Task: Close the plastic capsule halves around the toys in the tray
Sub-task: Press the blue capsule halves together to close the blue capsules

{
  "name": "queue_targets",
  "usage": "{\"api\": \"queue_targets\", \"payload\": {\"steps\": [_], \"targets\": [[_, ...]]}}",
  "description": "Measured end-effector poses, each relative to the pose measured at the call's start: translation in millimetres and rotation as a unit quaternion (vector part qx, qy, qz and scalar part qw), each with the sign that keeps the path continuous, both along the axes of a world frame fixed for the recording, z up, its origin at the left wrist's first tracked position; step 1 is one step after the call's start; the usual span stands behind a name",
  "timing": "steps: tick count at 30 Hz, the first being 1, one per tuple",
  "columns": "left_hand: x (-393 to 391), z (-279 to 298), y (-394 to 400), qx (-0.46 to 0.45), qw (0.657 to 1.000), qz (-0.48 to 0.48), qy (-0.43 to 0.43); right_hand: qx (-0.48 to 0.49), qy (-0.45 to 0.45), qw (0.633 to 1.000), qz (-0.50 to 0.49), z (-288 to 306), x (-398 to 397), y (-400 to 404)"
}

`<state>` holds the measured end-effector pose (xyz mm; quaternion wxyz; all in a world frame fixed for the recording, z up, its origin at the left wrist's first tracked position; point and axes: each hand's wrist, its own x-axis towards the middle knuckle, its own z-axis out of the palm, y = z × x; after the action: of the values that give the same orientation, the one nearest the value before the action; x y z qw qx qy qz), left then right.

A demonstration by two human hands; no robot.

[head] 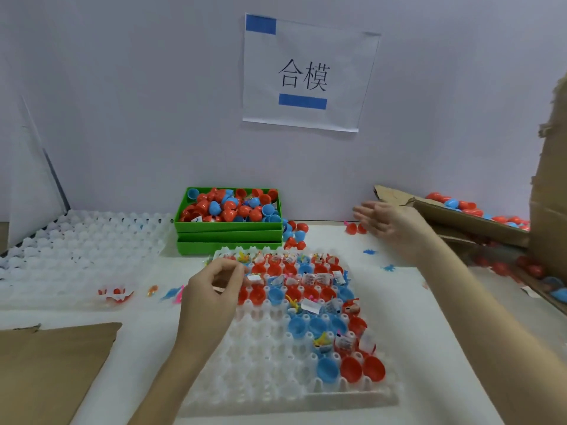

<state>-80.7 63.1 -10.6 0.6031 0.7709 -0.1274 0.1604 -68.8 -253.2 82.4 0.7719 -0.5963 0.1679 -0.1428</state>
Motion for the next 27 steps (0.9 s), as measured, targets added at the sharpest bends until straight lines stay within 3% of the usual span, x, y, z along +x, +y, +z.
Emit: {"api": "queue_targets", "payload": {"steps": [5, 8, 12, 17, 27], "targets": [[-3.7, -1.3, -2.4, 0.123, 0.991, -0.010, -0.061, -0.189, -0.012, 0.982, -0.002, -40.5, -47.6, 46.7], [-7.6, -0.1, -2.3, 0.195, 0.973, -0.054, -0.108, -0.246, -0.024, 0.969, 0.005, -53.1, -58.3, 62.8], [-20.6, 3.8, -11.7, 0.230, 0.946, -0.191, -0.127, -0.317, -0.042, 0.947, 0.021, -61.8, -63.3, 70.4], [-28.1, -9.9, -22.8, 0.353, 0.898, -0.197, -0.175, -0.399, -0.050, 0.915, 0.041, -71.1, -62.9, 75.0], [-27.2, -12.7, -26.0, 0.309, 0.926, -0.184, -0.118, -0.464, -0.056, 0.882, 0.063, -76.5, -62.1, 83.2]]}}
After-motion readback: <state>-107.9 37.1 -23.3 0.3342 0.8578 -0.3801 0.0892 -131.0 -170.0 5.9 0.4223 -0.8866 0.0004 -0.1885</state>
